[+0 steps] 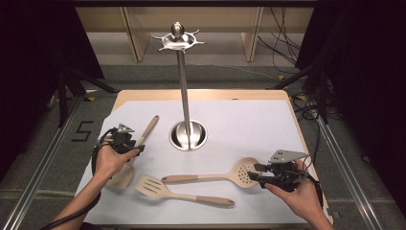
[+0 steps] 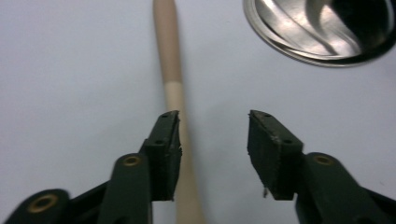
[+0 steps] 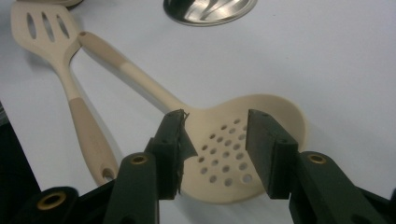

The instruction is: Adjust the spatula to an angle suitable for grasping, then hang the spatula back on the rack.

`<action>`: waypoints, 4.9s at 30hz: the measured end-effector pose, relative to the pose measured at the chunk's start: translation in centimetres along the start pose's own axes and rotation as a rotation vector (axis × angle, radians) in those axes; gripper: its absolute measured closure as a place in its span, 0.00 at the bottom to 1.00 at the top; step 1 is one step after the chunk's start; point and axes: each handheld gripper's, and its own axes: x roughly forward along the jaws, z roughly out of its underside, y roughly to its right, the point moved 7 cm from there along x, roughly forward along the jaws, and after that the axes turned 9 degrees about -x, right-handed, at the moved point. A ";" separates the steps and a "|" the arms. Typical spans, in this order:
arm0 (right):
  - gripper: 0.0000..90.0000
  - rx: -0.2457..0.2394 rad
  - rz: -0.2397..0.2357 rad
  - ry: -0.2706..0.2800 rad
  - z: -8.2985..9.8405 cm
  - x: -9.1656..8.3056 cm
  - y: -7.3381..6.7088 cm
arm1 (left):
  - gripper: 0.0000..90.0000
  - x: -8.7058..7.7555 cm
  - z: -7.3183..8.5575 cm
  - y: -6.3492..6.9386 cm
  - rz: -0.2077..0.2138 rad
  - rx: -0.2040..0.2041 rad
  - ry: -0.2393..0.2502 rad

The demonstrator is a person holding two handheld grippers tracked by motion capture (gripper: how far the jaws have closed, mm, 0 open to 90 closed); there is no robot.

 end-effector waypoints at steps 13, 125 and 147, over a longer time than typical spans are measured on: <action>0.79 0.110 0.032 -0.039 1.4 -1.0 0.9 | 0.99 0.4 2.8 2.0 0.051 0.053 -0.252; 0.71 0.056 0.057 0.103 -3.8 -0.9 0.6 | 0.87 -6.6 -2.6 0.4 0.093 0.039 0.187; 0.63 -0.053 0.011 0.270 -13.5 0.7 -3.3 | 0.86 -9.6 -5.4 9.5 0.255 0.159 0.328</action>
